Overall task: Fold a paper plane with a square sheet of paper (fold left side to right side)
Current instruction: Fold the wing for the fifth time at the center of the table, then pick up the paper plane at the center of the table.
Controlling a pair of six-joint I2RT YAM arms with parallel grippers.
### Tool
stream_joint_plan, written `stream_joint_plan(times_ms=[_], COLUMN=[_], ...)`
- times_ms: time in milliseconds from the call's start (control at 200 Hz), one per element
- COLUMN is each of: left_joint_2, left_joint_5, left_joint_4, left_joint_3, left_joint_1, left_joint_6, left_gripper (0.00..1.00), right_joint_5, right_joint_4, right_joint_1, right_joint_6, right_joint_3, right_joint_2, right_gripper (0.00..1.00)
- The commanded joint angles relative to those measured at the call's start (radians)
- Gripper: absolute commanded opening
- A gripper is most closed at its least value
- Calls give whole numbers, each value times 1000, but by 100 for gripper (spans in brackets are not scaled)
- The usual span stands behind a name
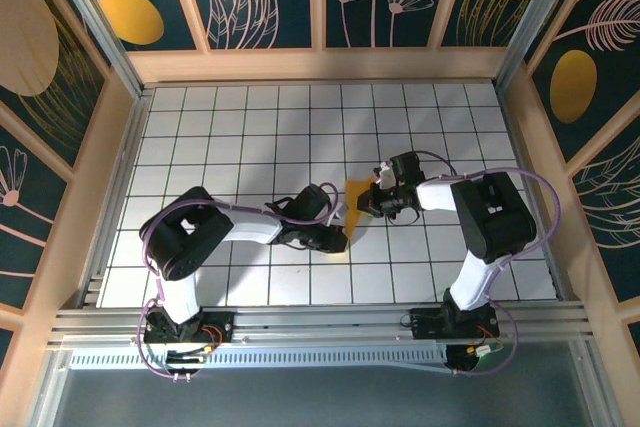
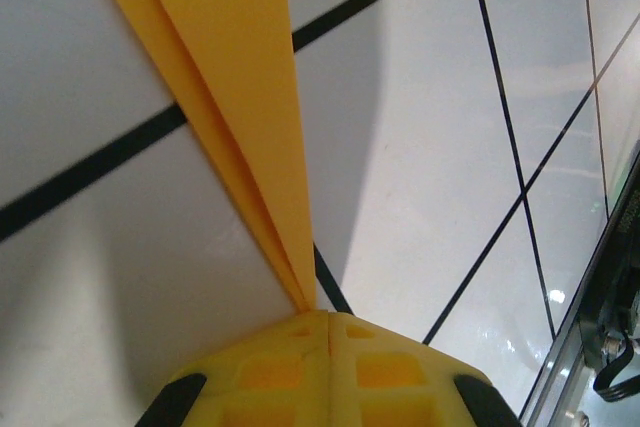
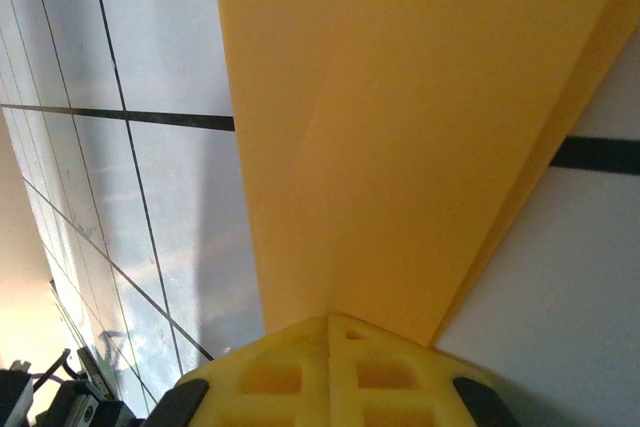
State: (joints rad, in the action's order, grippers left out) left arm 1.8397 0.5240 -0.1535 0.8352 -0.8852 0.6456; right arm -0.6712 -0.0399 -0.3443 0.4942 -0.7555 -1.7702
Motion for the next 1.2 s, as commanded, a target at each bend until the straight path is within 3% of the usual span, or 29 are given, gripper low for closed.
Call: stream_joint_plan(times_ms=[0, 275, 530, 631, 736, 861, 981, 1196], left_joint_2=[-24, -164, -328, -411, -483, -536, -554, -560], left_joint_5=[31, 10, -113, -282, -485, -632, -712, -730], left_joint_4=[100, -16, -164, -150, -108, -91, -65, -47], left_joint_3=[-46, -73, -169, -193, -202, -219, -221, -223], left_joint_1=[-15, -6, 142, 181, 188, 191, 191, 190], left_joint_6=[-15, 50, 177, 199, 220, 234, 235, 234], left_gripper=[0, 0, 0, 11, 30, 45, 50, 52], right_joint_5=[179, 166, 310, 439, 583, 683, 739, 802], right_joint_4=[100, 115, 266, 363, 454, 513, 530, 545], right_joint_1=[-4, -6, -10, -33, -75, -138, -192, -234], right_joint_6=[-41, -67, -149, -164, -166, -153, -138, -128], right_joint_3=[4, -78, -234, -287, -332, -367, -406, -448], right_joint_2=[-64, -39, 83, 120, 128, 103, 46, -60], right_gripper=[0, 0, 27, 34, 44, 51, 54, 54])
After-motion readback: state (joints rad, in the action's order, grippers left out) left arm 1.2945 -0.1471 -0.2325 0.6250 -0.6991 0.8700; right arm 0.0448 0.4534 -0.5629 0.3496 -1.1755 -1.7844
